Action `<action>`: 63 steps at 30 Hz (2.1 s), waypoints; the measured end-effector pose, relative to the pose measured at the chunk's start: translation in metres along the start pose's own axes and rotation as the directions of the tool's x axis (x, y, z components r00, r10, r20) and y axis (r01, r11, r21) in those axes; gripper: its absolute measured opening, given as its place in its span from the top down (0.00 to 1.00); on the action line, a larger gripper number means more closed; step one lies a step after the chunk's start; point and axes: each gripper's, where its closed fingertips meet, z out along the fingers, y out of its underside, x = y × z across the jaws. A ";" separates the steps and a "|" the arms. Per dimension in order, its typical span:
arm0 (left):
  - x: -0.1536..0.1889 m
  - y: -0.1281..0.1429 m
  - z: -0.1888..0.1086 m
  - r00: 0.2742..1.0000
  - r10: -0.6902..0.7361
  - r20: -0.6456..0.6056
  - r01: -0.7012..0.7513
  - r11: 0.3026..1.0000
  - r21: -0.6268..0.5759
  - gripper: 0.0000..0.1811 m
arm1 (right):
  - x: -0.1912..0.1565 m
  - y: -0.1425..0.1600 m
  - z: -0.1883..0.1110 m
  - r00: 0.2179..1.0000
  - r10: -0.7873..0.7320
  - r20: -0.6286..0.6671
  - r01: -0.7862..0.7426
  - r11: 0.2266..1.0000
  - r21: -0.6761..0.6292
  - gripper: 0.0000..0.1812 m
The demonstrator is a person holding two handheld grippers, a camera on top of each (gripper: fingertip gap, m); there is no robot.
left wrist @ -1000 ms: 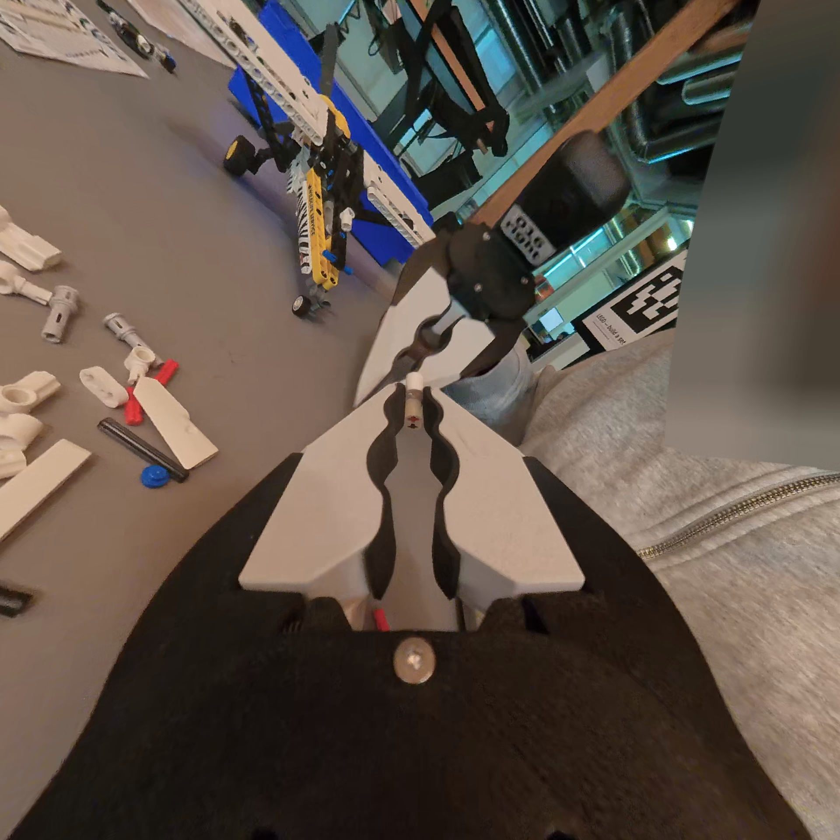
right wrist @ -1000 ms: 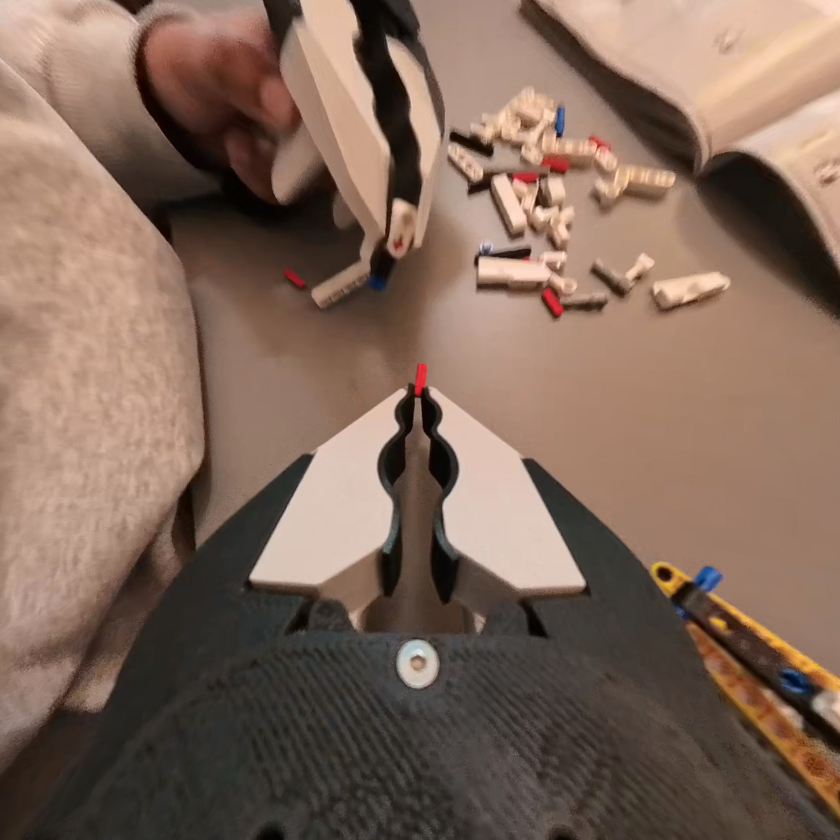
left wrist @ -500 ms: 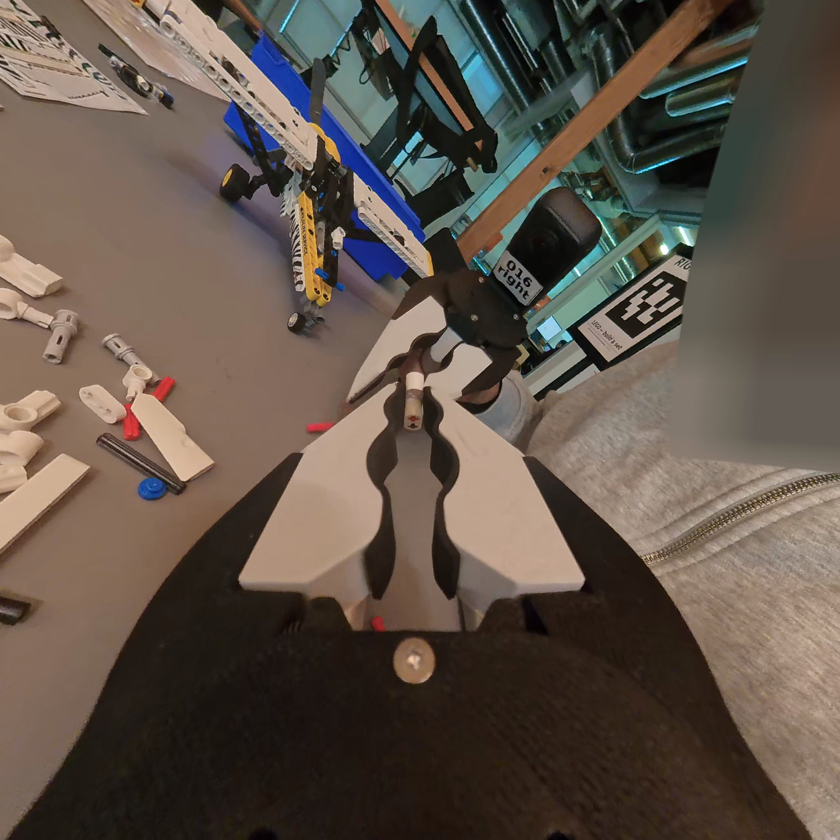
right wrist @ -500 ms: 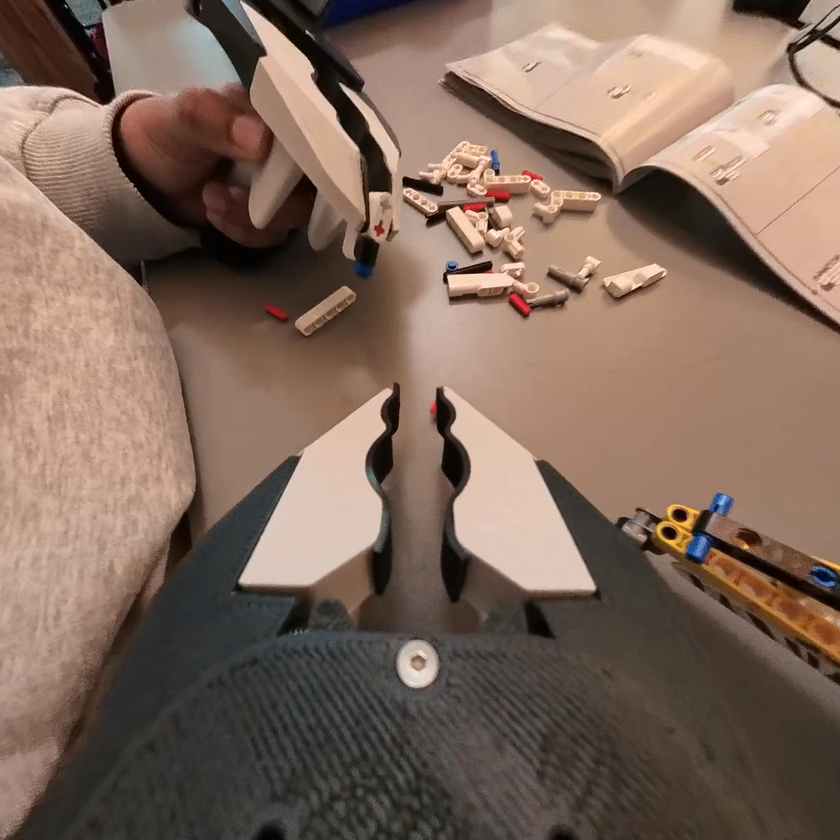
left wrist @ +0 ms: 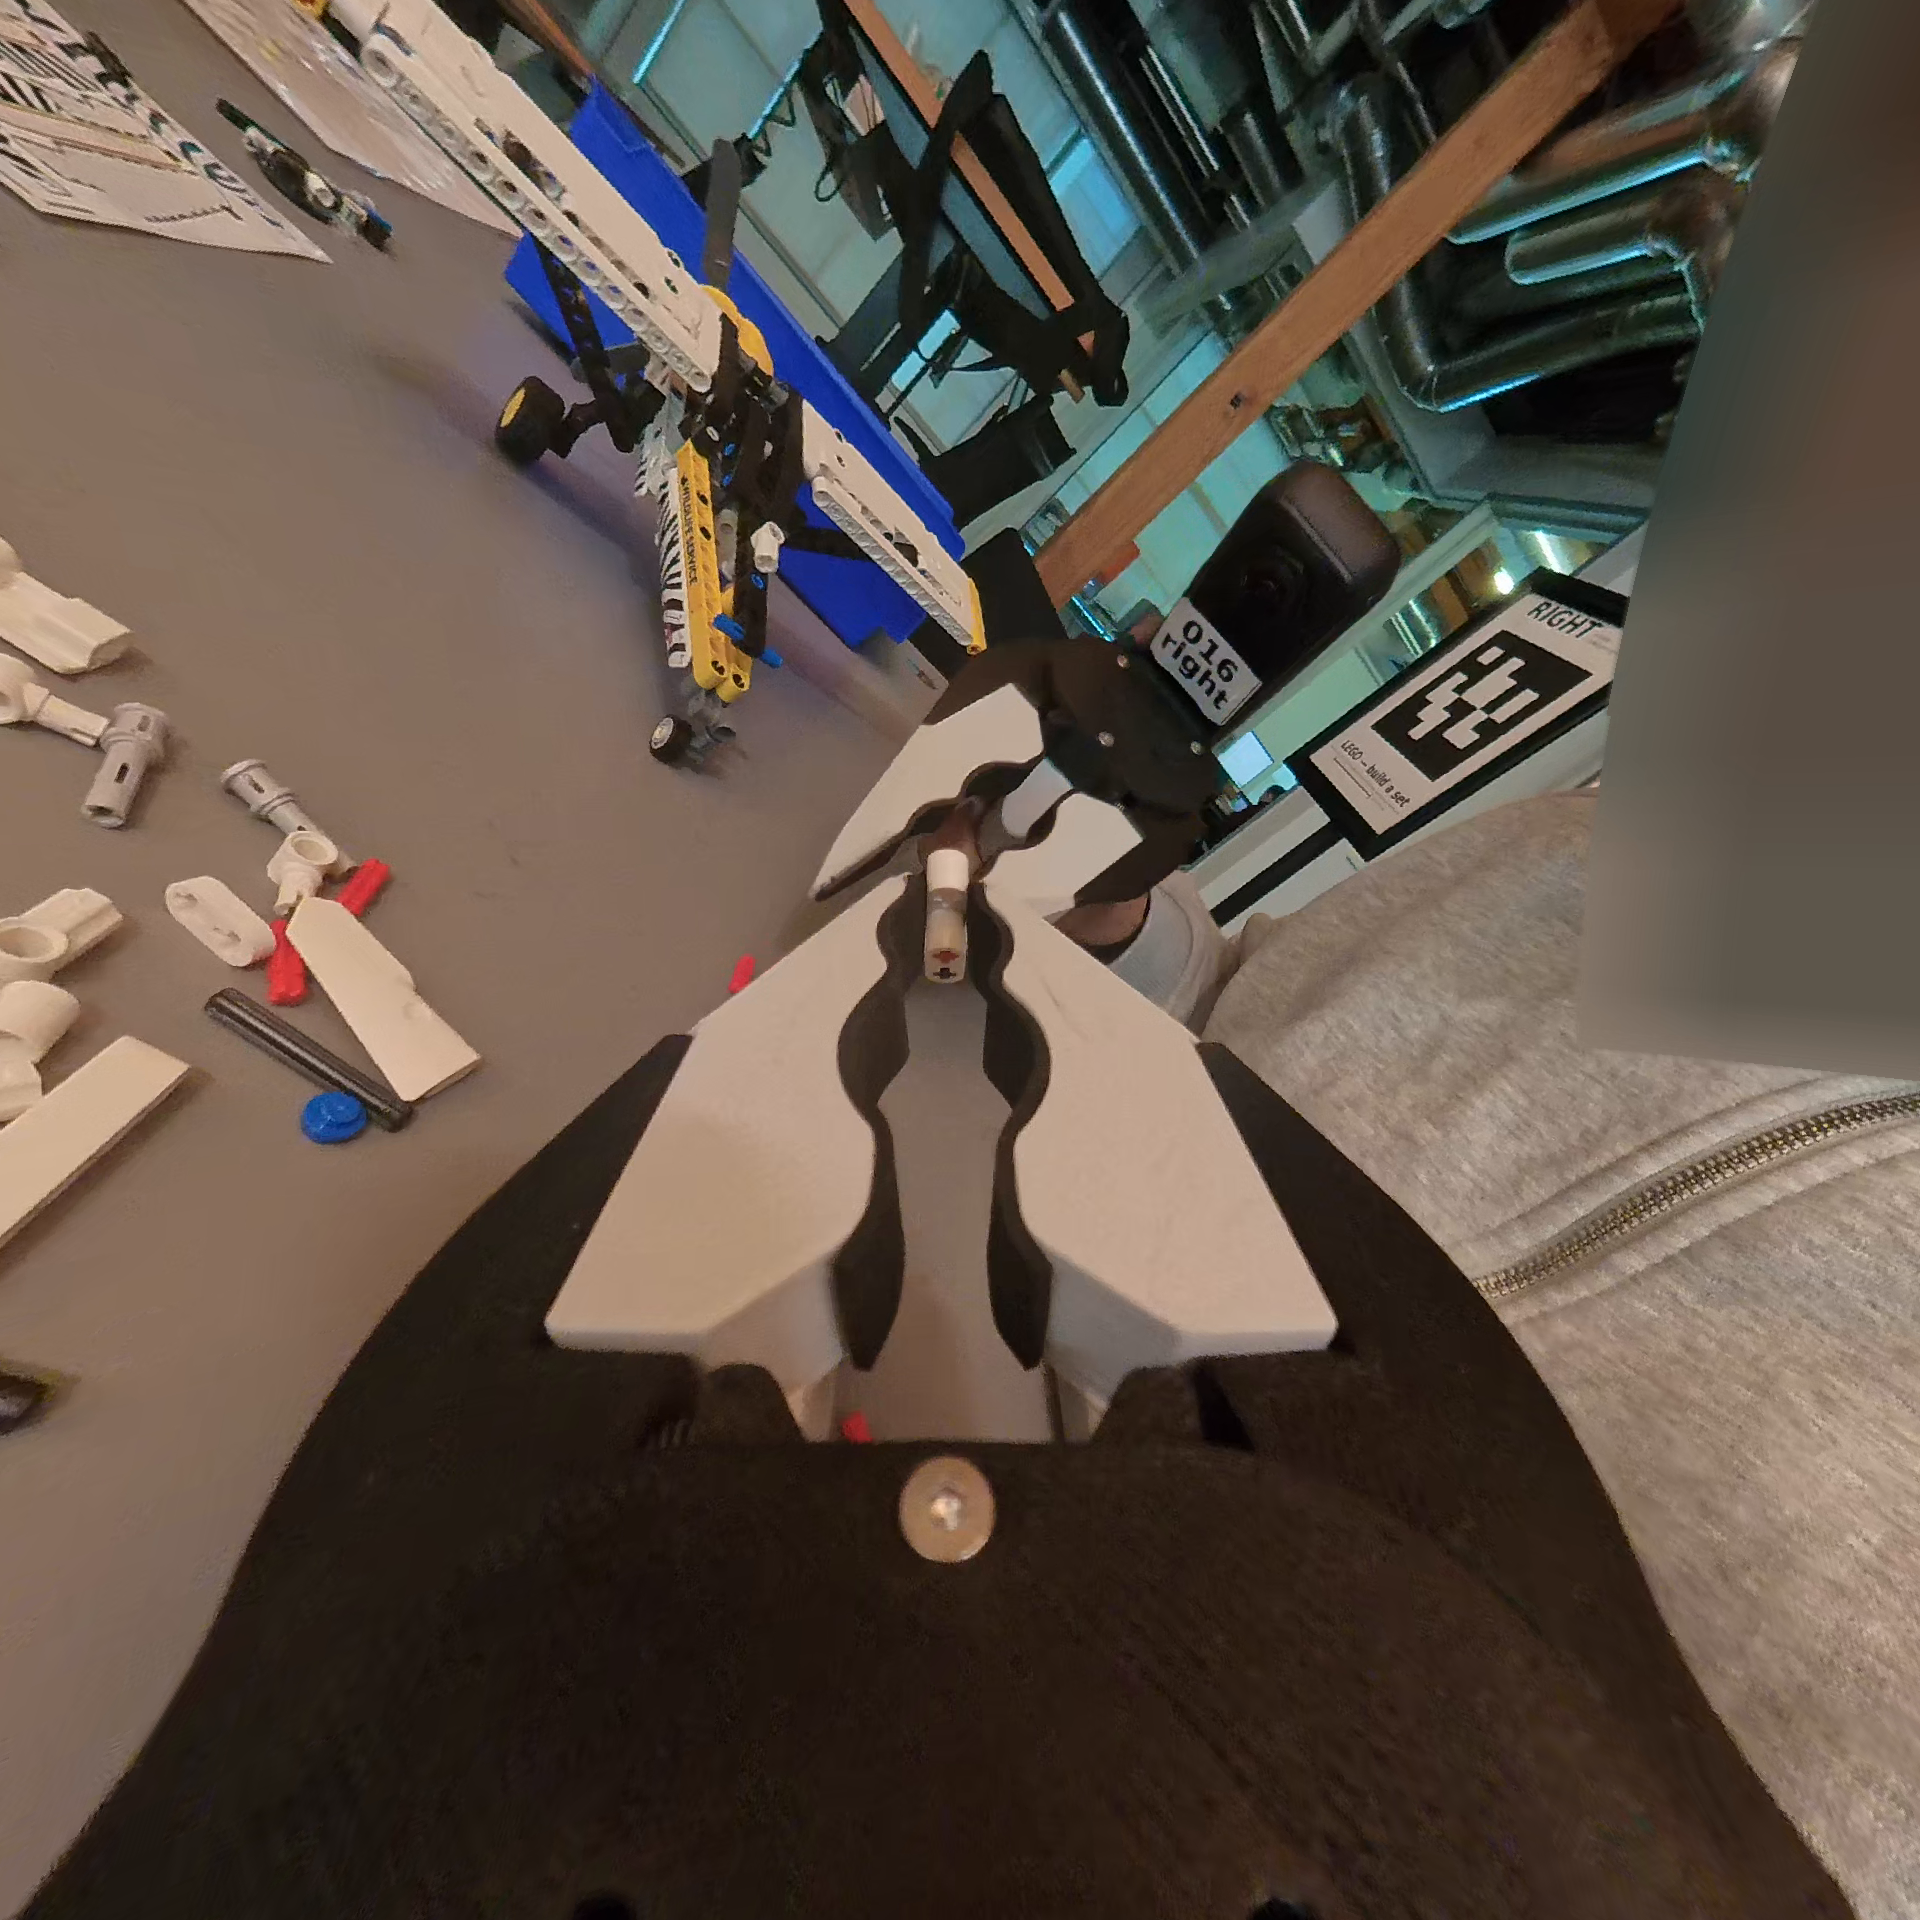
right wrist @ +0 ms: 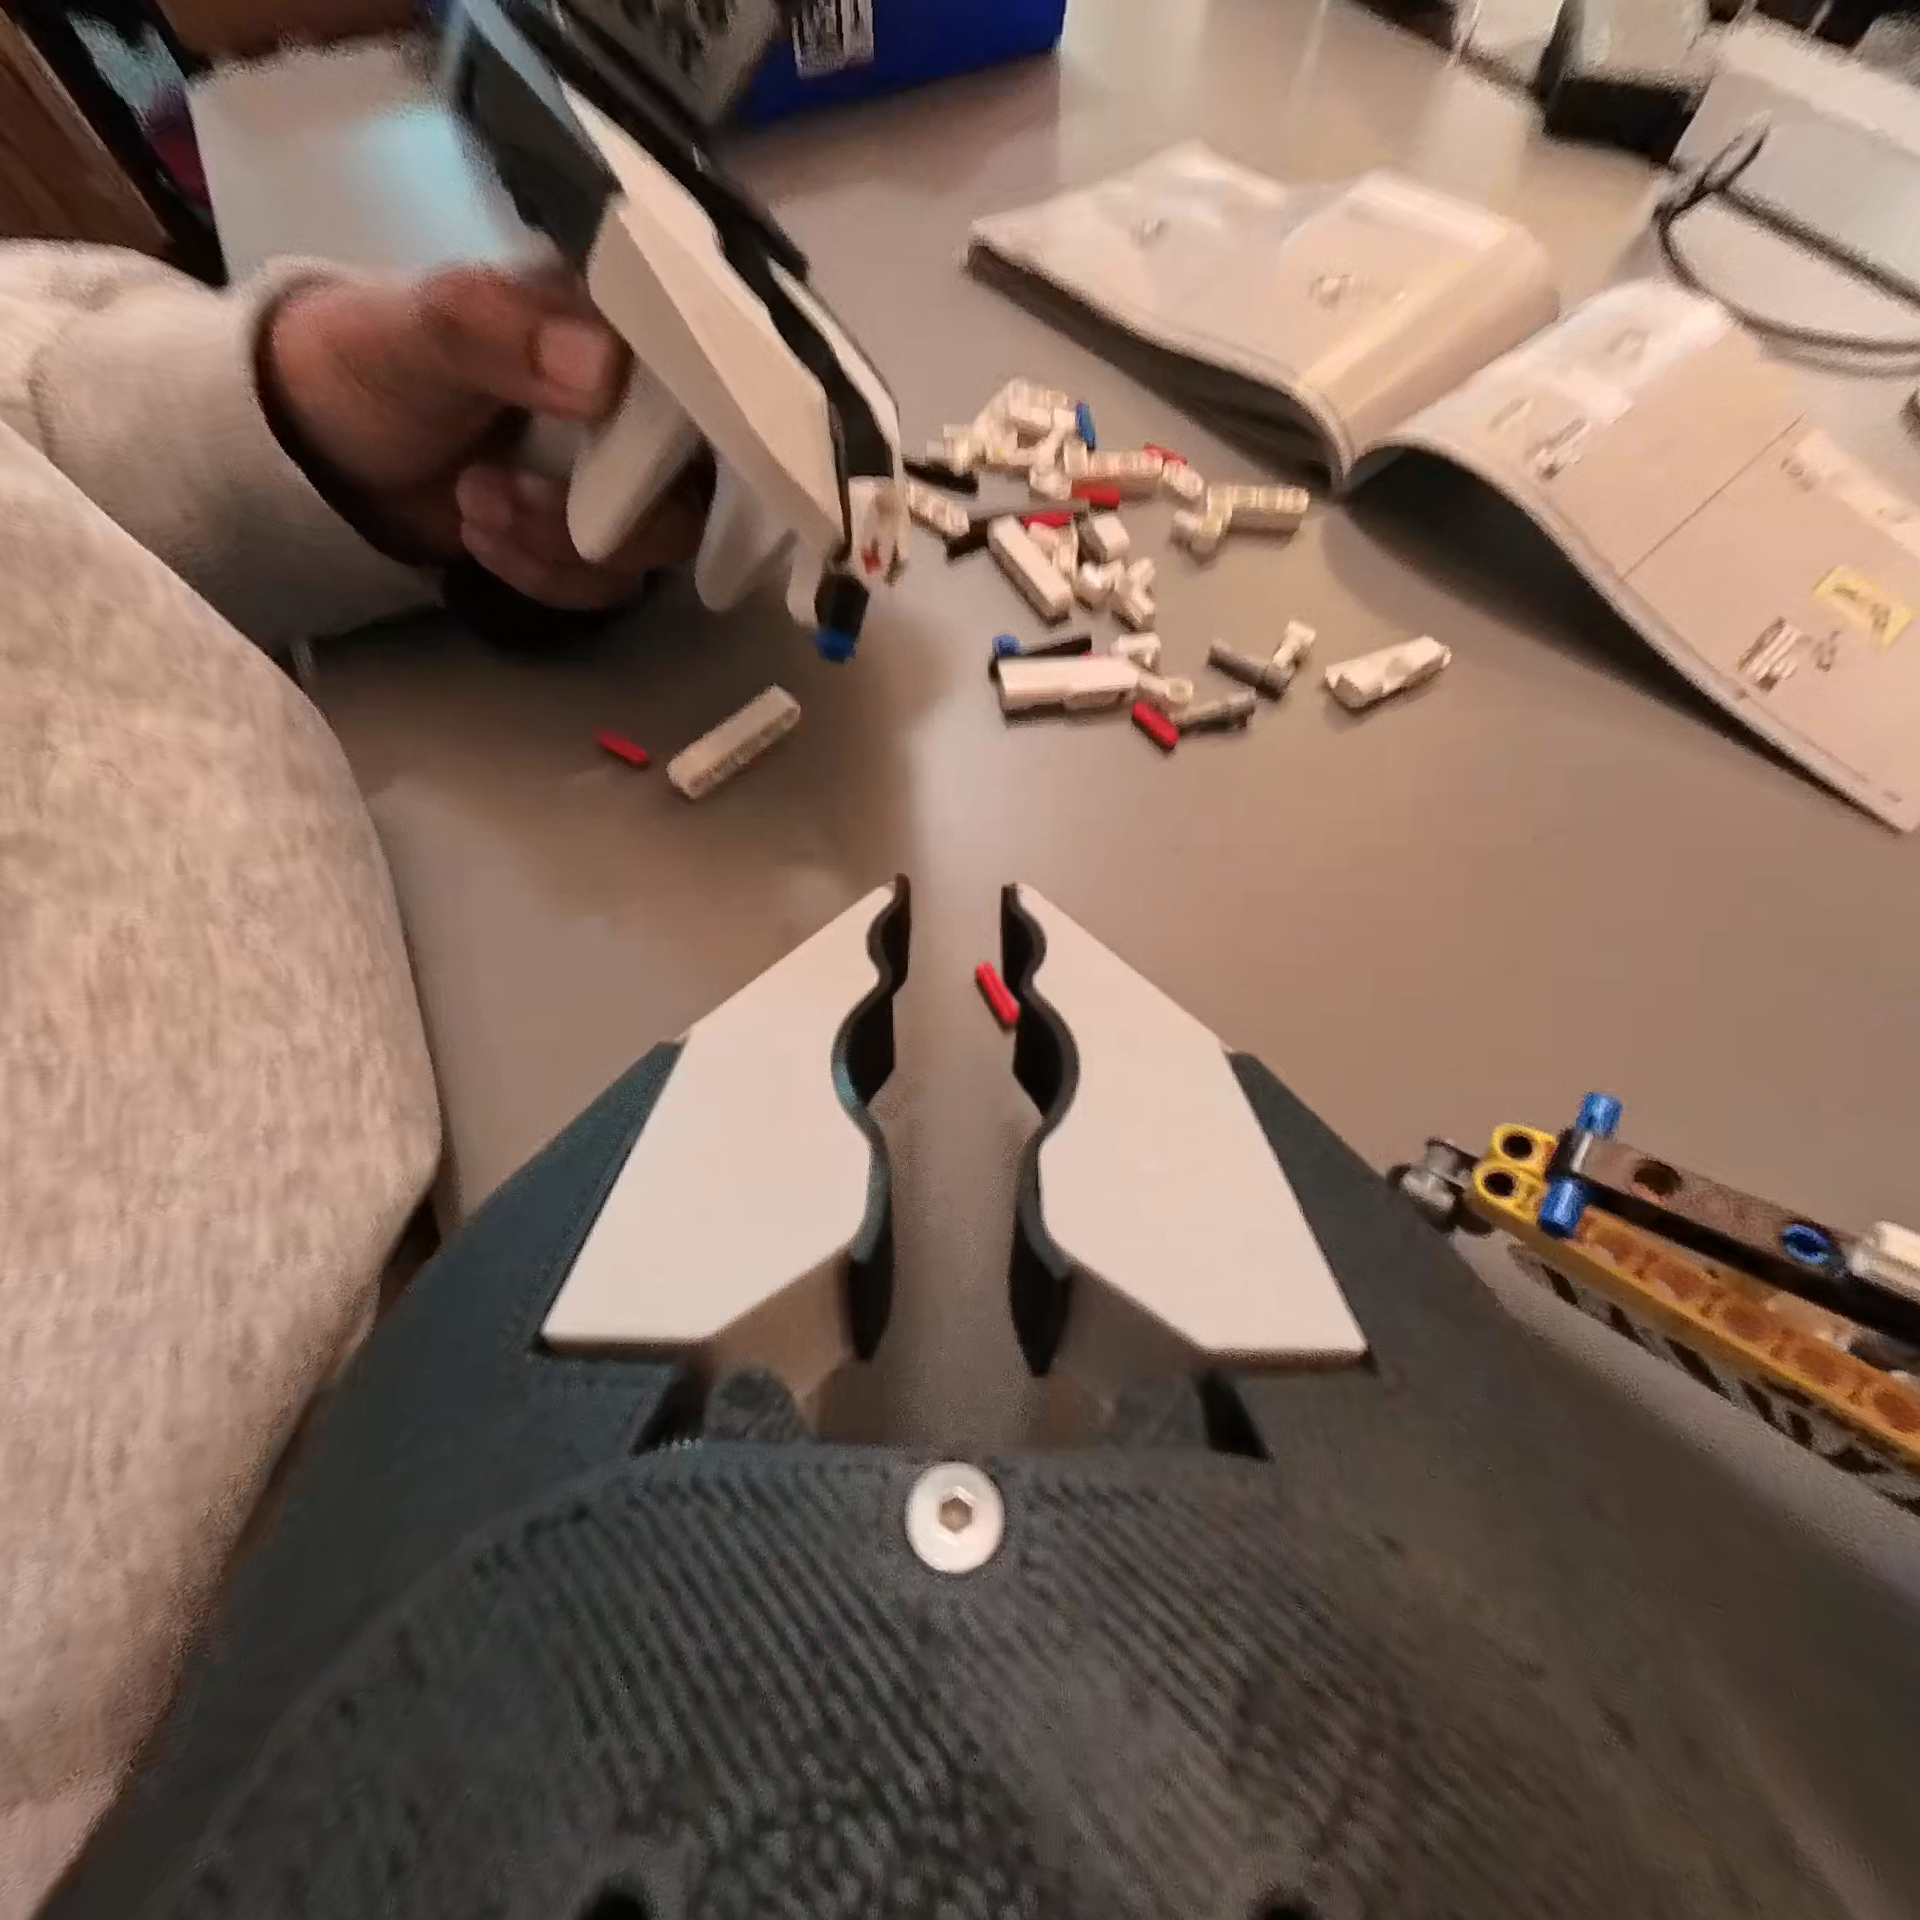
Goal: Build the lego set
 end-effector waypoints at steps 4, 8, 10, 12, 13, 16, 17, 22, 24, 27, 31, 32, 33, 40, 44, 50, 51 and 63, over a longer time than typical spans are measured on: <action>0.008 0.001 0.004 0.999 0.005 -0.040 -0.005 1.000 -0.001 0.97 | -0.018 -0.039 -0.002 0.998 0.039 0.041 -0.047 0.973 0.226 0.87; 0.012 0.001 0.006 0.998 0.001 -0.063 -0.001 1.000 0.004 0.97 | -0.022 -0.050 0.006 0.998 0.062 0.013 -0.063 0.960 0.272 0.86; 0.013 0.000 0.007 0.998 0.006 -0.063 -0.005 1.000 0.014 0.97 | -0.022 -0.050 0.010 0.996 0.086 0.030 -0.091 0.962 0.259 0.87; 0.012 0.000 0.007 0.998 0.001 -0.057 0.000 1.000 0.023 0.97 | -0.024 -0.049 0.009 0.992 0.113 0.062 -0.125 0.957 0.260 0.91; 0.011 -0.001 0.007 0.999 -0.004 -0.051 0.006 1.000 0.029 0.97 | -0.024 -0.049 0.008 0.989 0.125 0.076 -0.140 0.955 0.262 0.93; 0.010 -0.001 0.006 0.999 -0.013 -0.051 0.015 0.999 0.030 0.97 | -0.026 -0.047 0.005 0.977 0.170 0.128 -0.198 0.946 0.257 0.93; 0.010 -0.001 0.006 0.999 -0.009 -0.049 0.010 0.999 0.030 0.95 | -0.027 -0.046 0.004 0.967 0.197 0.160 -0.232 0.940 0.249 0.94; 0.019 0.000 0.009 0.996 0.051 -0.070 -0.049 0.998 0.025 0.85 | -0.029 -0.046 -0.008 0.794 0.435 0.426 -0.544 0.820 0.176 0.94; 0.021 0.005 0.013 0.992 0.110 -0.054 -0.110 0.994 -0.004 0.86 | -0.031 -0.044 -0.013 0.650 0.539 0.535 -0.677 0.731 0.085 0.94; 0.022 0.010 0.018 0.981 0.196 -0.008 -0.196 0.980 -0.039 0.89 | -0.037 -0.041 -0.019 0.494 0.597 0.632 -0.763 0.646 -0.014 0.94; 0.028 0.020 0.024 0.971 0.238 -0.034 -0.240 0.966 -0.091 0.89 | -0.046 -0.038 -0.023 0.393 0.617 0.682 -0.792 0.604 -0.090 0.94; 0.030 0.021 0.025 0.969 0.244 -0.043 -0.247 0.964 -0.095 0.89 | -0.048 -0.038 -0.024 0.371 0.619 0.692 -0.795 0.597 -0.107 0.94; 0.032 0.021 0.025 0.968 0.245 -0.050 -0.248 0.964 -0.095 0.90 | -0.048 -0.038 -0.025 0.354 0.617 0.702 -0.799 0.590 -0.115 0.94; 0.026 0.025 0.025 0.987 0.150 -0.052 -0.156 0.980 -0.125 0.91 | -0.043 -0.034 -0.027 0.424 0.610 0.669 -0.787 0.614 -0.061 0.93; 0.015 0.023 0.023 0.996 0.086 -0.012 -0.087 0.989 -0.116 0.91 | -0.031 -0.024 -0.023 0.604 0.585 0.541 -0.712 0.701 0.037 0.92; 0.002 0.019 0.021 0.999 -0.031 0.027 0.033 0.996 -0.083 0.91 | -0.015 -0.033 -0.025 0.986 0.148 0.083 -0.165 0.951 0.260 0.85; 0.001 0.019 0.021 0.999 -0.045 0.030 0.047 0.996 -0.079 0.91 | -0.015 -0.035 -0.025 0.999 0.051 0.006 -0.051 0.964 0.263 0.84; -0.001 0.018 0.021 0.997 -0.063 0.039 0.065 0.996 -0.066 0.92 | -0.015 -0.022 -0.001 0.837 -0.478 -0.266 0.493 0.870 -0.011 0.97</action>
